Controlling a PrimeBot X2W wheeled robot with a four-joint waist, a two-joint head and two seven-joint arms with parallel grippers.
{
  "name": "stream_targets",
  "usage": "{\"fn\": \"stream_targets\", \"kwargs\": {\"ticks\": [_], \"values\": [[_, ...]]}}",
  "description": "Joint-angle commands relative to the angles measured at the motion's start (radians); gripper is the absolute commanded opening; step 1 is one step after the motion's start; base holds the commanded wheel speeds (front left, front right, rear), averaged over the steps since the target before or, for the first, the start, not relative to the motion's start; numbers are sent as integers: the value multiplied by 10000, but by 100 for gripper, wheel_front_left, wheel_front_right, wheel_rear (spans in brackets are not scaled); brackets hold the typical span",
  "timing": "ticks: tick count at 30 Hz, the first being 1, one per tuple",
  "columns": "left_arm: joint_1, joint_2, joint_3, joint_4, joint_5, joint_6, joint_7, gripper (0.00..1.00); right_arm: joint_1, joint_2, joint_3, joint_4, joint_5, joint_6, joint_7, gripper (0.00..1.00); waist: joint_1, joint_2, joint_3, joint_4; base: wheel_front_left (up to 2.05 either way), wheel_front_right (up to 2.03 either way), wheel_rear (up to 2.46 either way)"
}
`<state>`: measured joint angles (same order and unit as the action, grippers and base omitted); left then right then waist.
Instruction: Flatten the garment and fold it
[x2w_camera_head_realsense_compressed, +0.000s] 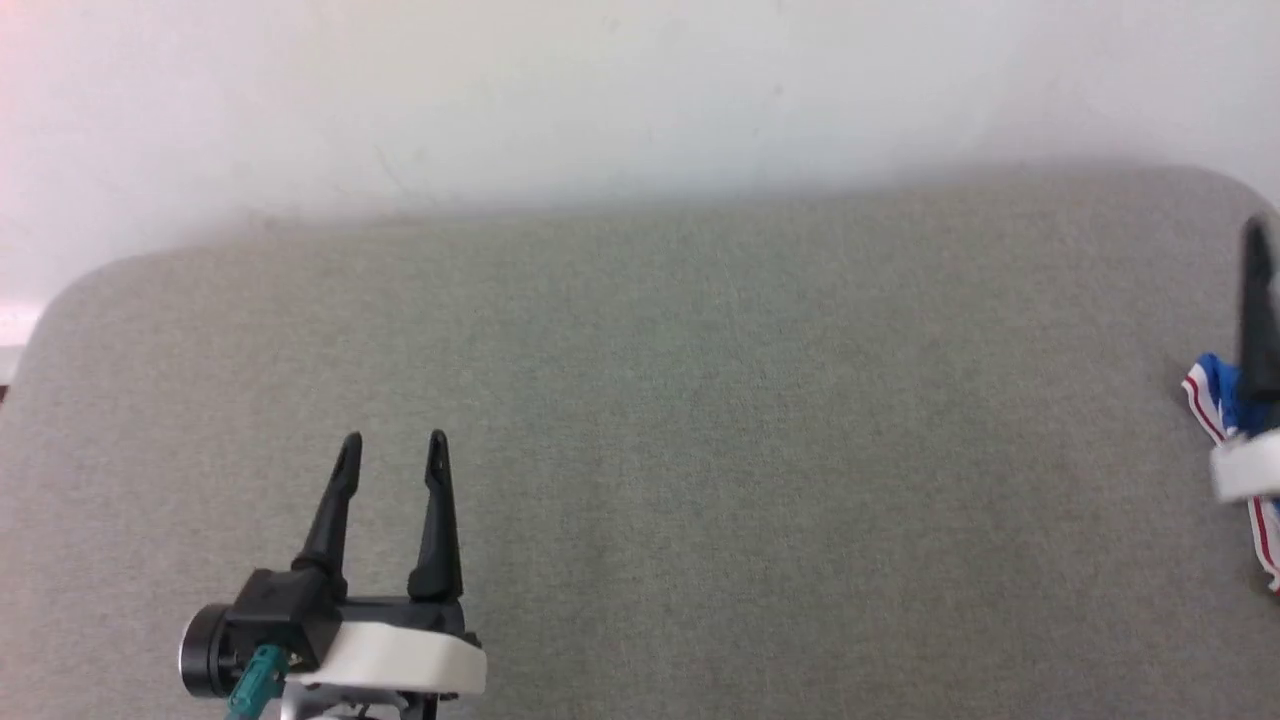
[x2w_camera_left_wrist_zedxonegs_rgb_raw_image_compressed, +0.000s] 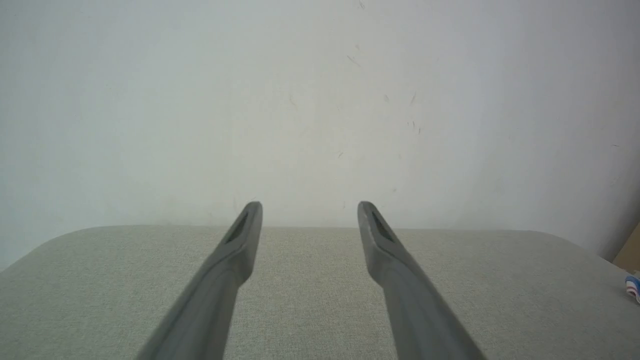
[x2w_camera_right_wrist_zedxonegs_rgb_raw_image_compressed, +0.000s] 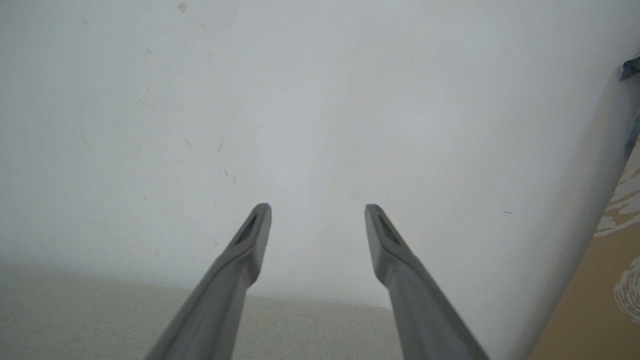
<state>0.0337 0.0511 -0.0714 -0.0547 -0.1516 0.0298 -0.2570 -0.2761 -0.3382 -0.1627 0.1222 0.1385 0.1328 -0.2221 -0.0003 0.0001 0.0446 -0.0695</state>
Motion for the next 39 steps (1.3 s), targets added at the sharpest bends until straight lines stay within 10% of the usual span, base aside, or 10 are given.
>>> {"fn": "stream_targets", "kwargs": {"ticks": [1, 13, 33, 34, 39], "values": [[130, -9, 9, 23, 74, 94, -47, 100, 221, 143, -25, -127, -12, -21, 18, 100, 3, -1, -466, 354, 0, 0, 0], [890, -9, -329, 520, 289, 299, -47, 100, 3656, 2326, 647, -1345, -329, -21, 102, 100, 3, -1, -810, 826, 0, 0, 0], [1051, -9, -484, 982, 372, 389, -47, 100, 4076, 2846, 721, -997, -477, -21, -216, 100, 3, -1, -899, 943, 0, 0, 0], [923, -2, -475, 959, 361, 337, 1, 0, 4052, 2802, 710, -1028, -424, 0, -164, 0, 3, -1, -899, 942, 0, 0, 0], [900, -2, -464, 953, 378, 329, 49, 0, 4033, 2797, 722, -1032, -435, 0, -130, 0, 3, -1, -891, 940, 0, 0, 0]]}}
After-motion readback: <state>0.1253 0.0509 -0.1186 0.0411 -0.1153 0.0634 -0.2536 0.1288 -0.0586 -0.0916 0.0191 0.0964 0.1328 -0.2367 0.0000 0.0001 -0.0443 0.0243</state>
